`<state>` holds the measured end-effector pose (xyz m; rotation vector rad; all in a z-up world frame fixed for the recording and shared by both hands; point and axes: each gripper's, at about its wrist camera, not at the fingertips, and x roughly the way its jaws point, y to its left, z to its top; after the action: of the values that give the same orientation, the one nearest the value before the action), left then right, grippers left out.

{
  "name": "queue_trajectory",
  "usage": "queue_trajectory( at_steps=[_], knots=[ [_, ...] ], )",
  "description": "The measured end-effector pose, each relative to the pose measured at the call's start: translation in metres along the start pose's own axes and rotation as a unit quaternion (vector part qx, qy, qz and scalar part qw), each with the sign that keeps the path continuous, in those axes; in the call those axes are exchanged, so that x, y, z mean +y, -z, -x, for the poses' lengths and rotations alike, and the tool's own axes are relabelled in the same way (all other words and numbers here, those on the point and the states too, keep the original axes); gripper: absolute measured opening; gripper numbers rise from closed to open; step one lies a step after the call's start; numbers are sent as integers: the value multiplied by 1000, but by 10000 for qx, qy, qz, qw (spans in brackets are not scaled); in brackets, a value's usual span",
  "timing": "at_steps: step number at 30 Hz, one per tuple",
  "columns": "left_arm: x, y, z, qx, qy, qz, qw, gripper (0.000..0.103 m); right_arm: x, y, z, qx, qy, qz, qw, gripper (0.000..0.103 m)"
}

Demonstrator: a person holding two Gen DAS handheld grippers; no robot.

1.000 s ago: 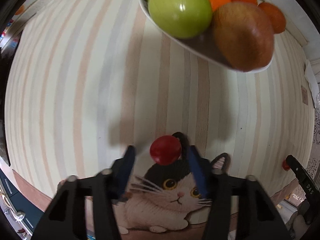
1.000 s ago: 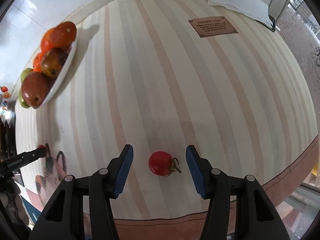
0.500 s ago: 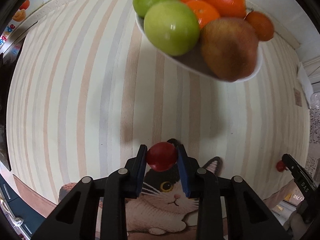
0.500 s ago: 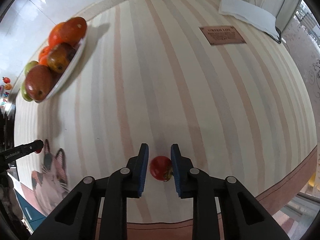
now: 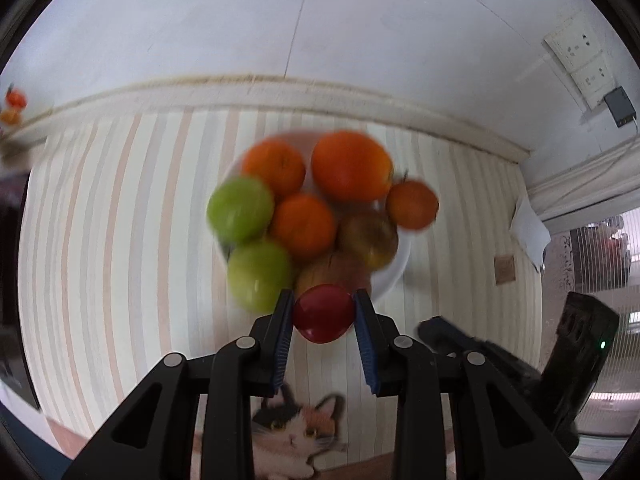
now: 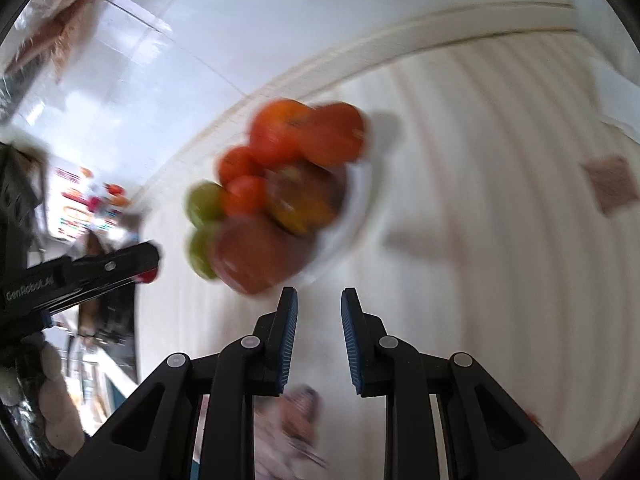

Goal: Organize fruits
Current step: 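Carry both cherry tomatoes onto the plate and open both tools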

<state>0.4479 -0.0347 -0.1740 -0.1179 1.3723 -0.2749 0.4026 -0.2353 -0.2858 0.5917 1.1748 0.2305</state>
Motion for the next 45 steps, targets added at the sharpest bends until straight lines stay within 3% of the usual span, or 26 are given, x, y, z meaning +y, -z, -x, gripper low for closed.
queue_trajectory(
  at_steps=[3,6,14,18,23,27,32,35,38,40,45],
  knots=[
    [8,-33,-22,159,-72,-151,9997,27,11,-14,-21,68,-109,-27,9999,25],
    [12,-47,-47,478,-79,-214,9986,27,14,-23,-39,179,-162,-60,9997,25],
    [8,-47,-84,904,-263,-480,9944,27,8,-31,-40,320,-16,-56,9995,26],
    [7,-44,-90,945,-278,-504,9939,28,-6,-16,-6,95,322,7,9994,40],
    [4,-45,-90,897,-342,-531,9940,28,-55,25,50,-203,979,-545,9935,42],
    [1,-43,-91,864,-363,-552,9941,28,-104,65,67,92,1331,-1110,9848,42],
    [1,-43,-92,825,-401,-532,9944,28,-128,100,55,425,1448,-1387,9788,42],
    [1,-43,-92,824,-450,-558,9940,28,-130,110,42,539,1555,-1368,9768,42],
    [-2,-42,-93,809,-505,-598,9936,28,-121,115,36,548,1803,-1061,9763,31],
    [-3,-41,-93,799,-530,-612,9935,28,-114,117,33,525,1882,-845,9771,30],
    [-4,-40,-91,781,-562,-636,9933,28,-84,96,30,260,1274,-645,9894,30]
  ],
)
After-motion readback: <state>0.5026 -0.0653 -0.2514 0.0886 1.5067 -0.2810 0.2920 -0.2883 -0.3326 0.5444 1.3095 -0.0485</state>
